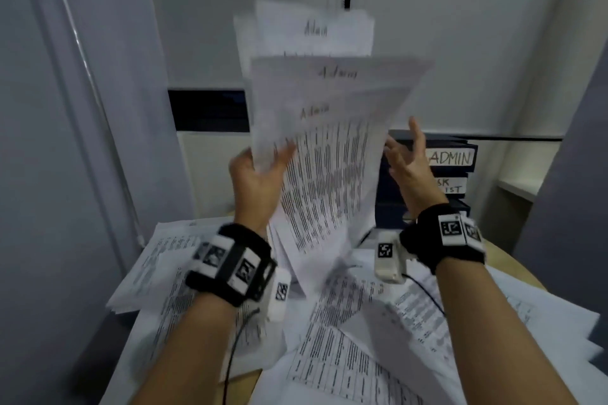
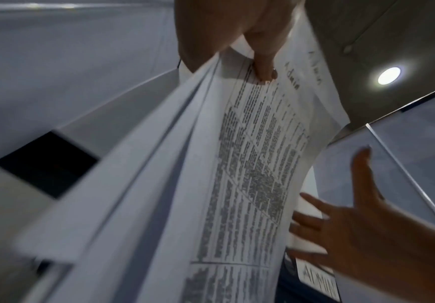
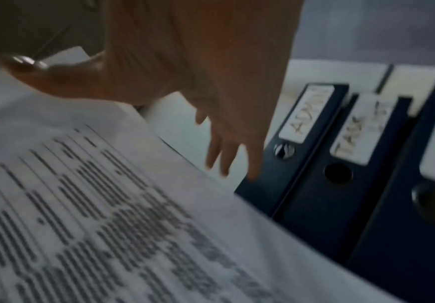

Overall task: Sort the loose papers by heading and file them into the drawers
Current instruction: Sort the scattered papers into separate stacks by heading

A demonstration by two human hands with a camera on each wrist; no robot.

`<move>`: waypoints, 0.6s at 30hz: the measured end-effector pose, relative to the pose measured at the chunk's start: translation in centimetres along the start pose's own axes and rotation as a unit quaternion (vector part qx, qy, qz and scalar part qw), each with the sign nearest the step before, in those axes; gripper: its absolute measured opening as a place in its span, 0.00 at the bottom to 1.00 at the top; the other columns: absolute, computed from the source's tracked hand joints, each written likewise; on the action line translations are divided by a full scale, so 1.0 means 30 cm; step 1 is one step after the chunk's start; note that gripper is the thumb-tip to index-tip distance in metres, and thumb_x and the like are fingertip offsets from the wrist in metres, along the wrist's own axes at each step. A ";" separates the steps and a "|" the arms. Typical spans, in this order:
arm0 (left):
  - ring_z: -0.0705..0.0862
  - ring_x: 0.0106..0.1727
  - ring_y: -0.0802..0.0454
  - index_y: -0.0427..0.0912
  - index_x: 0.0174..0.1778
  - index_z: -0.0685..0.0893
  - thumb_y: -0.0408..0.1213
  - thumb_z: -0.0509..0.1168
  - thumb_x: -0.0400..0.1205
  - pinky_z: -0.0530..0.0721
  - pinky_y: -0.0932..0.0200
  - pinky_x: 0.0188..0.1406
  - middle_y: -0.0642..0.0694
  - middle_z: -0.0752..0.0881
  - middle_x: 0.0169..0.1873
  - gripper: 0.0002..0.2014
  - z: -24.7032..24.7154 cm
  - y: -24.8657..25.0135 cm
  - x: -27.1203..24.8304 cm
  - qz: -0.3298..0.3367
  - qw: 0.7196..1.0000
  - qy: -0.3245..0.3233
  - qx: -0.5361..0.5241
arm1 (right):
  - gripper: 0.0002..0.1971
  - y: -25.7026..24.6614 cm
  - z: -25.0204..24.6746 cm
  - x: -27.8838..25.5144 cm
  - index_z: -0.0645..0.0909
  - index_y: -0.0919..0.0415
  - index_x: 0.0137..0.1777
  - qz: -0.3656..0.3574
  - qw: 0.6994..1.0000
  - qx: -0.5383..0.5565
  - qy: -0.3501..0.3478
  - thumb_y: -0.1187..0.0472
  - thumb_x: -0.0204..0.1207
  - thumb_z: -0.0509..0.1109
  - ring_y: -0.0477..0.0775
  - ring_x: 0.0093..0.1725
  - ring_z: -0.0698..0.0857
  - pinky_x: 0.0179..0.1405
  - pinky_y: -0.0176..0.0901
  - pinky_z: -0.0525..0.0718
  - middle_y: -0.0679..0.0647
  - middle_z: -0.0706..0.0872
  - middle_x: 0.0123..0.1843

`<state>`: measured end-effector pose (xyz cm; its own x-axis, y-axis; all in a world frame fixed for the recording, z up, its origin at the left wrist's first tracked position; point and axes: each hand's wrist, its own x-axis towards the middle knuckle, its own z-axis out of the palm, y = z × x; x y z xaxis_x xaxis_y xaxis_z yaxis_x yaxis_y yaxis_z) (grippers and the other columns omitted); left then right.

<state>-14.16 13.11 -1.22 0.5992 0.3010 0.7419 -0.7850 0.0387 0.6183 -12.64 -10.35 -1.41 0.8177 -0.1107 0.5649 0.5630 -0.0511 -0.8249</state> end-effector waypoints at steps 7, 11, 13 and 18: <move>0.85 0.36 0.56 0.41 0.35 0.85 0.36 0.73 0.78 0.85 0.58 0.42 0.51 0.87 0.32 0.07 0.034 0.127 0.112 0.040 0.998 -0.043 -0.020 | 0.37 -0.131 -0.014 0.014 0.68 0.64 0.76 -0.063 0.995 -0.071 0.000 0.58 0.70 0.81 0.43 0.60 0.85 0.59 0.41 0.85 0.45 0.88 0.59; 0.85 0.38 0.55 0.38 0.37 0.86 0.37 0.73 0.77 0.84 0.59 0.43 0.46 0.87 0.35 0.07 0.051 0.106 0.106 0.016 0.998 -0.043 -0.032 | 0.41 -0.154 -0.014 0.018 0.70 0.63 0.76 -0.059 0.996 -0.073 0.002 0.52 0.66 0.84 0.53 0.67 0.83 0.63 0.49 0.85 0.60 0.82 0.69; 0.89 0.43 0.59 0.43 0.43 0.87 0.34 0.75 0.76 0.86 0.62 0.47 0.53 0.90 0.39 0.03 0.067 0.089 0.078 0.006 0.997 -0.059 -0.041 | 0.24 -0.141 -0.008 0.005 0.79 0.61 0.68 -0.053 0.997 -0.056 0.000 0.58 0.73 0.78 0.53 0.64 0.86 0.67 0.52 0.82 0.58 0.87 0.63; 0.89 0.53 0.55 0.42 0.57 0.84 0.44 0.82 0.66 0.88 0.55 0.54 0.50 0.90 0.50 0.25 0.086 0.018 -0.002 -0.056 0.994 -0.094 -0.023 | 0.17 -0.082 0.020 -0.044 0.81 0.61 0.63 -0.021 0.998 -0.052 0.010 0.60 0.75 0.76 0.48 0.58 0.88 0.57 0.36 0.84 0.55 0.89 0.58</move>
<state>-14.22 10.65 -0.28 0.6980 0.1098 0.7076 -0.7161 0.1059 0.6899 -15.03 -9.47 -0.13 0.7901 -0.1268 0.5997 0.5805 -0.1593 -0.7985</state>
